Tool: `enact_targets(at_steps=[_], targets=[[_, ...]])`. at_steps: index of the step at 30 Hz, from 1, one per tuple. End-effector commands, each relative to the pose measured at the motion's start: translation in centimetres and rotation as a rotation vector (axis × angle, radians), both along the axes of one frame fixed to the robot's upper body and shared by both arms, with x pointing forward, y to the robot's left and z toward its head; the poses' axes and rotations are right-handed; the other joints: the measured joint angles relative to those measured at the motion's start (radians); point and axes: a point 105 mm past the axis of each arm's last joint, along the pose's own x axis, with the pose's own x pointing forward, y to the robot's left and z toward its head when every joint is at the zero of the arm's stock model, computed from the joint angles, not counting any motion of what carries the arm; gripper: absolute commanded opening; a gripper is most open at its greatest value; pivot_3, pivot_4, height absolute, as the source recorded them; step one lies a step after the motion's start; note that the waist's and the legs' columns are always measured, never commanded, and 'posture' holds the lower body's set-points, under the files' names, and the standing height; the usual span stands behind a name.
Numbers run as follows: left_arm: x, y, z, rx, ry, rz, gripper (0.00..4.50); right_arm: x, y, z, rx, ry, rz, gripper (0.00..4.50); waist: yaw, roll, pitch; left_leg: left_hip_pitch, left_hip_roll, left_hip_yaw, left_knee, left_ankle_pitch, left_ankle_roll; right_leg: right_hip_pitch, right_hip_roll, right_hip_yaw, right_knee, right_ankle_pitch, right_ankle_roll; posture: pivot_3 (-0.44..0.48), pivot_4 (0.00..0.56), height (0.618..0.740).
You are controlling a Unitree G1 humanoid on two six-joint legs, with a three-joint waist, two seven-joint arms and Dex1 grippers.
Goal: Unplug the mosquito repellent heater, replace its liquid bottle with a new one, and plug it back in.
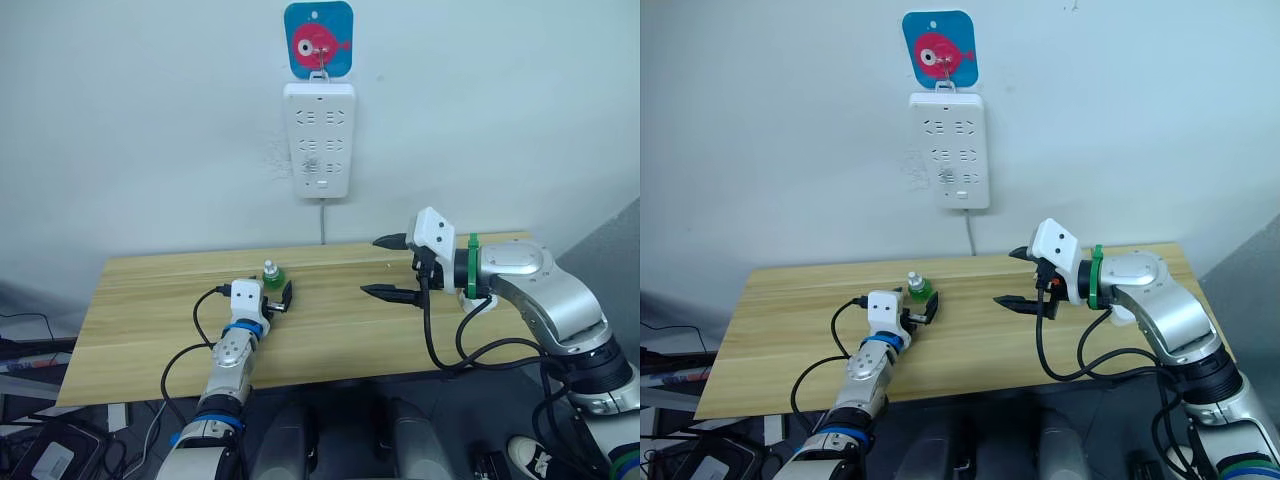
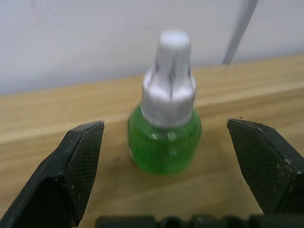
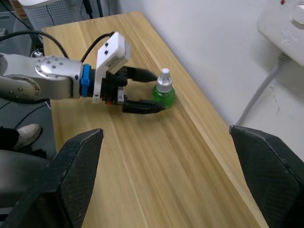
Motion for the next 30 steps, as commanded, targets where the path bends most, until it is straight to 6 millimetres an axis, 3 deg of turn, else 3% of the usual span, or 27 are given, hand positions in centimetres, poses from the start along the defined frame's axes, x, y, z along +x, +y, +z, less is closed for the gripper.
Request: enact_targets(at_steps=[1, 6, 10, 19, 22, 27, 30], targets=[[0.0, 0.3, 0.0, -0.005, -0.023, 0.021, 4.5, -0.3, 0.1, 2.0, 0.034, -0.05, 0.011, 4.44, 0.0, -0.001, 0.001, 0.0, 0.0, 0.0, 0.0, 0.0, 0.0, 0.0, 0.0, 0.0, 0.0, 0.0, 0.0, -0.21, 0.268, 0.74], [0.1, 0.7, 0.1, 0.024, -0.033, -0.011, 4.5, -0.4, -0.3, 2.0, 0.037, -0.038, -0.016, 4.44, 0.0, -0.003, 0.003, 0.0, 0.0, 0.001, 0.0, 0.0, 0.0, 0.0, -0.006, -0.005, 0.0, 0.001, 0.001, -0.217, 0.276, 0.74], [0.4, 0.6, 0.3, 0.038, -0.035, -0.039, 4.5, -0.5, -0.3, 2.1, 0.048, -0.013, -0.032, 4.44, 0.0, -0.004, 0.008, 0.0, 0.0, 0.002, 0.0, -0.001, -0.001, -0.001, -0.019, -0.026, -0.001, 0.003, 0.004, -0.216, 0.281, 0.74], [1.9, -0.2, 1.5, 0.058, -0.053, -0.068, 4.5, -0.3, -0.1, 2.5, 0.056, 0.003, -0.044, 4.44, 0.0, -0.004, 0.022, -0.001, 0.0, 0.001, -0.001, -0.002, -0.002, 0.0, -0.02, -0.03, -0.001, 0.003, 0.005, -0.216, 0.289, 0.74], [2.0, 0.0, 1.3, 0.061, -0.04, -0.057, 3.91, -0.3, 0.1, 2.7, 0.069, 0.012, -0.048, 4.5, -0.001, -0.005, 0.025, -0.001, 0.0, 0.001, -0.001, -0.002, -0.003, -0.001, -0.02, -0.03, -0.001, 0.003, 0.005, -0.218, 0.292, 0.74], [1.5, 0.2, 1.0, 0.051, -0.039, -0.045, 2.32, -0.1, 0.2, 3.2, 0.084, 0.019, -0.053, 4.5, -0.002, -0.006, 0.03, -0.001, 0.0, 0.001, -0.002, -0.002, -0.003, -0.001, -0.02, -0.031, -0.001, 0.003, 0.005, -0.218, 0.294, 0.74], [1.1, 0.6, 0.7, 0.097, -0.042, -0.022, 2.22, 0.0, 0.3, 3.1, 0.084, 0.017, -0.056, 4.5, -0.002, -0.006, 0.031, -0.001, 0.0, 0.001, -0.003, -0.002, -0.003, -0.001, -0.02, -0.03, -0.002, 0.003, 0.005, -0.211, 0.294, 0.74]])
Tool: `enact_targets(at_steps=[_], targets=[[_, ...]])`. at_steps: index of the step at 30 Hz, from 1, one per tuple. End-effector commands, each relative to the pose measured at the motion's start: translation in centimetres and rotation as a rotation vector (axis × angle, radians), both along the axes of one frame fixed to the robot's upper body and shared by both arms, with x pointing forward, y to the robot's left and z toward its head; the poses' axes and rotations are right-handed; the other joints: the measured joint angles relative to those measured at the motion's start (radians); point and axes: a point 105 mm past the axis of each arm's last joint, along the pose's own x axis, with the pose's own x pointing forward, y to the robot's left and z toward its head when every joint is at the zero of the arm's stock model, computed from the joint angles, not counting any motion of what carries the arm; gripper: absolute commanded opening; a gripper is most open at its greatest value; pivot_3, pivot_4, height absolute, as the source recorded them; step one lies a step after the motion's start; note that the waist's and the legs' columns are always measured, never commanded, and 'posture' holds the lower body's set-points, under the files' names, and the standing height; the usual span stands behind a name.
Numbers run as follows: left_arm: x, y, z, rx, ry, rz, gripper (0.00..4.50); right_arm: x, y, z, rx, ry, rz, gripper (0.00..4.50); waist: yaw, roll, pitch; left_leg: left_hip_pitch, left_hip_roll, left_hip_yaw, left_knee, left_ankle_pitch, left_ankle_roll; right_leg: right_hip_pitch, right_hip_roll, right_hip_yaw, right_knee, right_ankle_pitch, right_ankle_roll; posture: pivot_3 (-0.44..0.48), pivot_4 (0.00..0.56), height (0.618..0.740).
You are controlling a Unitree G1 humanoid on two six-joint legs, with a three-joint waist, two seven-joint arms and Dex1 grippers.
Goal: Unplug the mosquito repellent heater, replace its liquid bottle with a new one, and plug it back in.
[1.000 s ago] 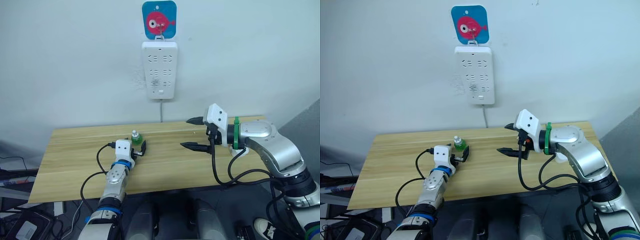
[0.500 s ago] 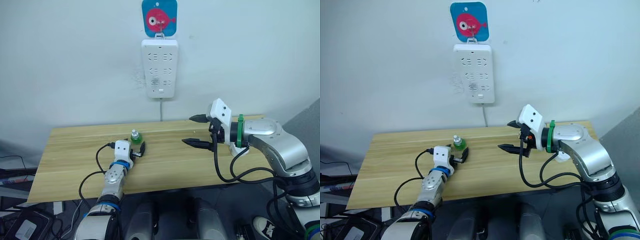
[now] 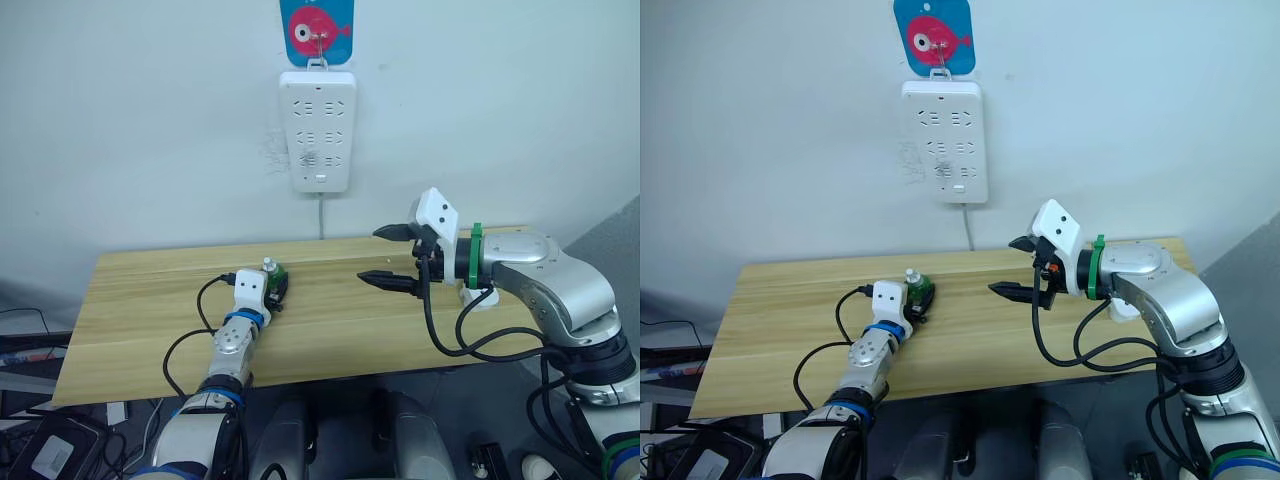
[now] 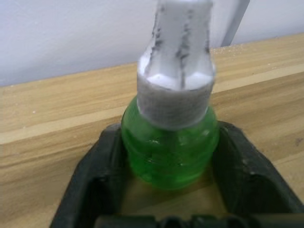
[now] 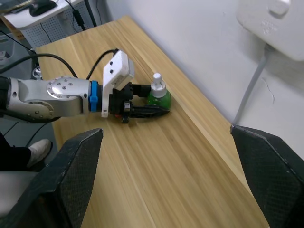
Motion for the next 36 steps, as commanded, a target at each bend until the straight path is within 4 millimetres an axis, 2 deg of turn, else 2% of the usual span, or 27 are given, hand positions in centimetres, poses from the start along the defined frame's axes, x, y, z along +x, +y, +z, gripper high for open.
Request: enact_targets(at_steps=[1, 4, 6, 9, 11, 13, 15, 18, 24, 32, 35, 36], targets=[[-0.6, 0.7, -0.1, 0.064, -0.019, 0.026, 2.22, -0.1, 0.0, 1.2, 0.02, -0.054, 0.001, 4.5, 0.0, 0.0, 0.001, 0.0, 0.0, 0.0, 0.0, 0.0, 0.0, 0.0, 0.0, 0.0, -0.001, 0.0, 0.0, -0.211, 0.294, 0.74], [0.0, -1.1, 2.8, 0.078, -0.111, -0.104, 2.22, -0.7, 0.1, 0.7, 0.013, -0.058, 0.032, 4.5, 0.001, 0.0, 0.006, 0.0, 0.0, 0.0, -0.001, 0.0, 0.0, 0.0, 0.0, 0.0, -0.001, 0.0, 0.0, -0.185, 0.301, 0.74], [-0.3, -3.0, 5.2, 0.073, -0.156, -0.268, 2.22, -1.2, 0.3, 0.5, 0.007, -0.07, 0.072, 4.5, 0.003, 0.001, 0.011, 0.0, 0.0, 0.0, -0.001, 0.0, -0.001, 0.0, 0.0, 0.0, -0.001, 0.0, 0.0, -0.169, 0.304, 0.74], [-3.6, -6.2, 9.4, 0.079, -0.135, -0.682, 2.22, -1.5, 0.6, 1.3, 0.039, -0.093, 0.119, 4.5, 0.002, 0.003, 0.02, -0.002, 0.0, 0.0, -0.002, 0.0, -0.001, -0.001, 0.0, 0.0, -0.003, 0.0, 0.0, -0.151, 0.302, 0.74], [-5.7, -7.5, 11.5, 0.099, -0.094, -0.895, 2.22, -1.7, 0.9, 1.7, 0.04, -0.105, 0.161, 4.5, 0.002, 0.005, 0.022, -0.002, 0.0, 0.0, -0.003, 0.0, -0.001, -0.001, 0.0, 0.0, -0.004, 0.0, -0.001, -0.133, 0.298, 0.74], [-7.2, -8.3, 13.1, 0.137, -0.056, -1.055, 2.22, -1.7, 1.2, 2.1, 0.042, -0.107, 0.192, 4.5, 0.003, 0.006, 0.023, -0.002, 0.0, 0.0, -0.005, 0.0, -0.001, -0.001, 0.0, 0.0, -0.006, 0.0, -0.001, -0.124, 0.292, 0.74], [-7.8, -8.6, 14.1, 0.164, -0.034, -1.139, 2.22, -1.6, 1.5, 2.4, 0.051, -0.108, 0.2, 4.5, 0.004, 0.006, 0.022, -0.001, 0.0, -0.001, -0.008, 0.001, -0.002, -0.001, 0.001, -0.001, -0.006, 0.0, -0.001, -0.121, 0.285, 0.74], [-7.7, -9.0, 15.5, 0.177, -0.047, -1.192, 2.22, -1.5, 1.9, 2.7, 0.074, -0.105, 0.202, 4.5, 0.005, 0.006, 0.022, -0.001, 0.0, -0.001, -0.01, 0.001, -0.002, 0.0, 0.002, -0.002, -0.008, 0.0, 0.0, -0.119, 0.271, 0.74], [-6.8, -9.5, 16.7, 0.187, -0.073, -1.23, 2.22, -2.4, 2.9, 3.4, 0.137, -0.071, 0.228, 4.5, 0.004, 0.006, 0.022, -0.001, -0.001, -0.001, -0.01, 0.004, -0.007, 0.001, 0.007, -0.006, -0.009, 0.001, 0.001, -0.149, 0.25, 0.74], [-6.7, -10.0, 17.0, 0.199, -0.088, -1.267, 2.22, -2.1, 3.7, 3.1, 0.173, -0.062, 0.191, 4.5, 0.003, 0.006, 0.022, -0.001, -0.001, -0.004, -0.01, 0.004, -0.008, 0.002, 0.008, -0.01, -0.009, 0.001, 0.001, -0.157, 0.243, 0.74], [-6.6, -10.0, 17.3, 0.206, -0.09, -1.271, 2.22, -1.8, 3.9, 2.9, 0.174, -0.072, 0.186, 3.92, 0.003, 0.006, 0.022, -0.001, -0.001, -0.004, -0.01, 0.005, -0.008, 0.002, 0.008, -0.01, -0.009, 0.001, 0.001, -0.157, 0.241, 0.74], [-6.6, -10.0, 17.3, 0.207, -0.09, -1.273, 2.22, -1.7, 4.0, 2.9, 0.174, -0.079, 0.187, 3.61, 0.003, 0.006, 0.022, -0.001, -0.001, -0.004, -0.01, 0.005, -0.008, 0.003, 0.008, -0.01, -0.009, 0.001, 0.001, -0.157, 0.243, 0.74]])
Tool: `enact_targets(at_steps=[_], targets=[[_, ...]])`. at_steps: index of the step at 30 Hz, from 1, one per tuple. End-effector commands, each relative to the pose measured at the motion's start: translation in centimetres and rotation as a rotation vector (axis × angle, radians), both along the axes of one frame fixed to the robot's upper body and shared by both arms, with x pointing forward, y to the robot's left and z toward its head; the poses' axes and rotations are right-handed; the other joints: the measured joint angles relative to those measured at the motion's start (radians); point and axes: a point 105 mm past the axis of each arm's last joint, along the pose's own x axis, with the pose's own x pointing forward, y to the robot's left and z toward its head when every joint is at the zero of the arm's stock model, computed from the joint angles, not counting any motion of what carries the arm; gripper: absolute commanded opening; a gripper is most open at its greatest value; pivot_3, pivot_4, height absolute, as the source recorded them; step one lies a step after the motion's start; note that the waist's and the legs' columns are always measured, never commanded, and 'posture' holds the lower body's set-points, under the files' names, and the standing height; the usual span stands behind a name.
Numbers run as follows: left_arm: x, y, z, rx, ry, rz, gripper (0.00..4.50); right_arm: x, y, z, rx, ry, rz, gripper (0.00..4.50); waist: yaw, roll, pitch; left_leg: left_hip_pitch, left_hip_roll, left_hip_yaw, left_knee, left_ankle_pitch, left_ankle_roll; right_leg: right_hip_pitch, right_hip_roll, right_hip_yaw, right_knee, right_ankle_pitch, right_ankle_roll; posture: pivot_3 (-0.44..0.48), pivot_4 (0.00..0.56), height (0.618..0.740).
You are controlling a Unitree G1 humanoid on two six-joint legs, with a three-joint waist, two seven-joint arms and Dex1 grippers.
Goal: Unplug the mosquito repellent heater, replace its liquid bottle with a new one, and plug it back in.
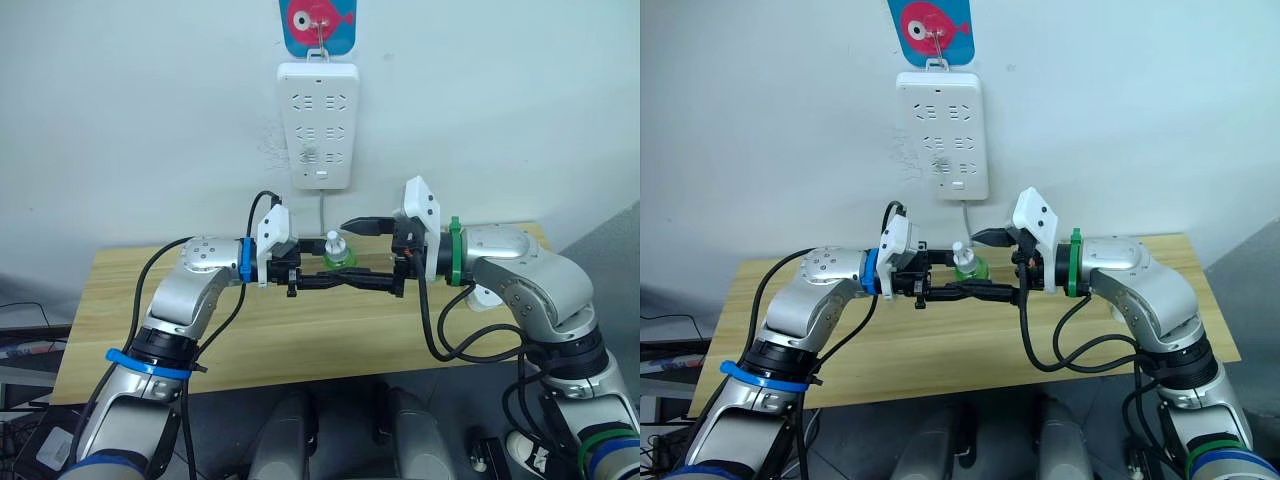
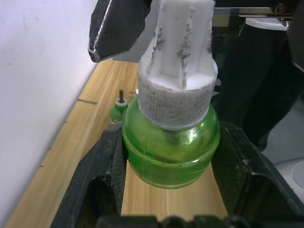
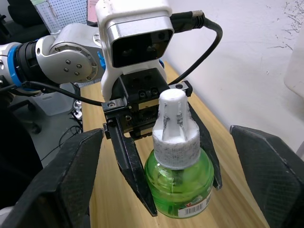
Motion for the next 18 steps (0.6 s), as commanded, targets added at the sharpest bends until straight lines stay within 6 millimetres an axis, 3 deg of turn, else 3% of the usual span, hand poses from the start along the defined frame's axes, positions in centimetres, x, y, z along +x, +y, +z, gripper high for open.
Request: enact_targets(at_steps=[1, 7, 13, 18], targets=[[-0.3, -0.6, 0.8, -0.003, -0.041, -0.036, 2.22, -0.1, 0.4, 0.6, 0.019, -0.052, 0.011, 3.3, 0.0, 0.0, 0.0, 0.0, 0.0, 0.0, 0.0, 0.0, 0.0, 0.0, 0.0, 0.0, 0.0, 0.0, 0.0, -0.156, 0.243, 0.74], [-0.7, -0.9, 0.7, -0.005, -0.032, -0.048, 2.22, 0.0, 0.8, 0.0, 0.0, -0.084, 0.021, 1.07, 0.0, 0.0, 0.0, 0.0, 0.0, 0.0, 0.001, 0.0, 0.0, 0.0, 0.0, 0.0, 0.003, 0.0, 0.0, -0.145, 0.243, 0.74], [-1.3, -0.7, 0.0, 0.016, -0.019, -0.062, 2.22, -0.7, 1.1, 0.3, -0.002, -0.12, 0.087, 1.04, 0.001, 0.0, -0.001, 0.001, 0.0, -0.001, 0.001, 0.001, -0.001, 0.0, 0.0, 0.0, 0.006, 0.0, 0.0, -0.115, 0.236, 0.74], [-4.5, -0.8, -0.7, 0.101, -0.05, -0.244, 2.22, -4.0, -0.3, 0.2, -0.049, -0.064, 0.442, 1.04, 0.004, 0.0, -0.001, 0.001, 0.0, -0.002, 0.002, 0.001, -0.001, 0.0, 0.001, 0.0, 0.007, 0.0, 0.0, -0.052, 0.228, 0.74]])
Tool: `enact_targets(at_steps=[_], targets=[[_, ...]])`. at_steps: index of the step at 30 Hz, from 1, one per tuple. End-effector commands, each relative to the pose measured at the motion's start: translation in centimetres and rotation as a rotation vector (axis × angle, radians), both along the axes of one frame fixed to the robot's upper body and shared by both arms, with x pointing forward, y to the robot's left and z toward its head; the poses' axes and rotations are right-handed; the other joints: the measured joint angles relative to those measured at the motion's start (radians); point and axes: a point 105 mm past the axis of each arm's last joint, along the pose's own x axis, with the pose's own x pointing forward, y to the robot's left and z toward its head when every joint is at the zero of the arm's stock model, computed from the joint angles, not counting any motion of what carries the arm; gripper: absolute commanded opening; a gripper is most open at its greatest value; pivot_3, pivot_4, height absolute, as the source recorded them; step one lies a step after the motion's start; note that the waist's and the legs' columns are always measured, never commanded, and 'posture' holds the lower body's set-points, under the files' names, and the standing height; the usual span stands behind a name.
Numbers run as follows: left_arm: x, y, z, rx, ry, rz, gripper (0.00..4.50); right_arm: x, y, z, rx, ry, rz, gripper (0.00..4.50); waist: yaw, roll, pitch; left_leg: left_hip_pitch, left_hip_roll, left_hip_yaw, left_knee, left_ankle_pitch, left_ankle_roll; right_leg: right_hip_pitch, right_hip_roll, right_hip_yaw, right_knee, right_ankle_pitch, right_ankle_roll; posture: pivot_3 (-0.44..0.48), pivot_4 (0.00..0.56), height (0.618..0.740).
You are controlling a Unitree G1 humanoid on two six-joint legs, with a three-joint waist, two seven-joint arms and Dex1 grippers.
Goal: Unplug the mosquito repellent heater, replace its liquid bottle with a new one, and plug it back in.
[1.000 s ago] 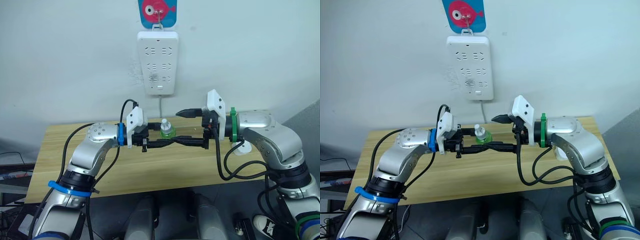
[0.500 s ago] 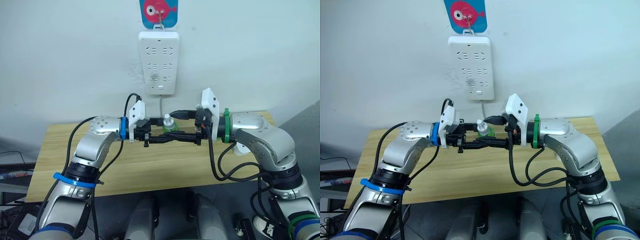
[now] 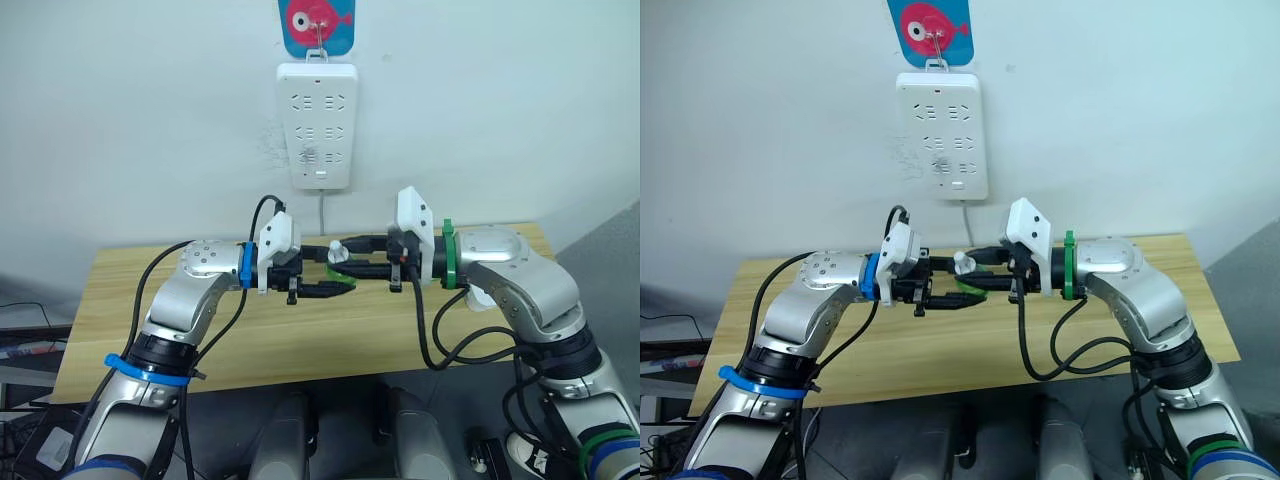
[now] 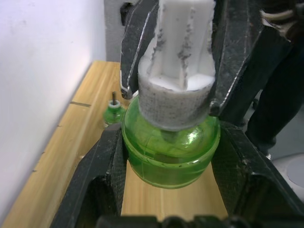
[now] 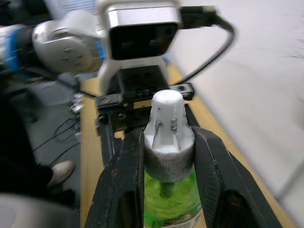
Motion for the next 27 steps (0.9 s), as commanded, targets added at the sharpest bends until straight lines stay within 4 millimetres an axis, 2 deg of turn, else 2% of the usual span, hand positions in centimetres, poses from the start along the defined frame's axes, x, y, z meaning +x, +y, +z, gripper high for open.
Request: enact_targets(at_steps=[1, 3, 7, 13, 17, 19, 23, 27], targets=[[-3.1, -0.2, -0.3, 0.075, -0.058, -0.2, 2.22, -3.5, -0.8, 1.0, -0.025, 0.034, 0.353, 1.04, 0.002, 0.0, 0.0, 0.0, 0.0, 0.0, 0.0, 0.0, 0.0, 0.0, 0.0, 0.0, 0.0, 0.0, 0.0, -0.041, 0.226, 0.74], [-4.3, 0.0, -0.6, 0.105, -0.06, -0.272, 2.22, -3.9, -1.4, 0.4, -0.086, 0.046, 0.459, 1.04, 0.005, 0.0, -0.001, 0.0, 0.0, 0.0, 0.001, 0.0, 0.0, 0.0, 0.0, 0.0, 0.0, 0.0, 0.0, -0.025, 0.218, 0.74], [-4.6, 0.6, -0.2, 0.119, -0.044, -0.276, 2.22, -2.2, -0.8, 0.1, -0.11, -0.005, 0.465, 1.04, 0.005, 0.0, -0.001, 0.001, 0.001, -0.001, 0.004, 0.0, 0.001, 0.0, 0.001, 0.0, 0.006, 0.0, 0.0, -0.002, 0.214, 0.74], [-2.1, 1.5, -0.4, 0.059, -0.044, -0.09, 2.22, -0.5, -2.6, -0.4, -0.109, -0.01, 0.261, 3.16, 0.033, 0.0, -0.002, 0.001, 0.001, -0.005, 0.005, 0.004, -0.003, 0.001, 0.002, 0.0, 0.007, 0.0, -0.001, -0.026, 0.207, 0.74], [-0.7, 2.0, -0.9, 0.017, -0.047, 0.03, 2.22, 0.9, -3.4, -0.6, -0.058, -0.049, 0.009, 4.49, 0.042, 0.0, -0.005, 0.001, 0.001, -0.004, 0.008, 0.006, -0.007, 0.001, 0.002, 0.0, 0.007, 0.0, -0.001, -0.036, 0.198, 0.74], [0.0, 2.2, -1.0, -0.004, -0.041, 0.083, 2.22, 1.0, -3.4, -0.4, -0.011, -0.032, -0.082, 4.49, 0.045, 0.0, -0.005, 0.0, 0.001, -0.003, 0.009, 0.006, -0.007, 0.001, 0.001, 0.0, 0.007, 0.001, -0.001, -0.052, 0.198, 0.74], [1.9, 1.7, -0.9, -0.06, -0.019, 0.178, 2.22, 1.3, -1.6, 0.1, 0.099, -0.046, -0.273, 4.49, 0.044, 0.0, -0.007, 0.0, 0.002, -0.004, 0.009, 0.006, -0.008, 0.001, 0.001, 0.0, 0.008, 0.002, -0.004, -0.11, 0.198, 0.74], [2.6, 0.7, -1.0, -0.071, -0.023, 0.181, 2.22, 0.8, -0.2, -0.2, 0.124, -0.045, -0.318, 4.49, 0.035, 0.0, -0.009, 0.0, 0.003, -0.004, 0.011, 0.007, -0.008, 0.001, 0.004, 0.001, 0.008, 0.004, -0.005, -0.139, 0.193, 0.74]])
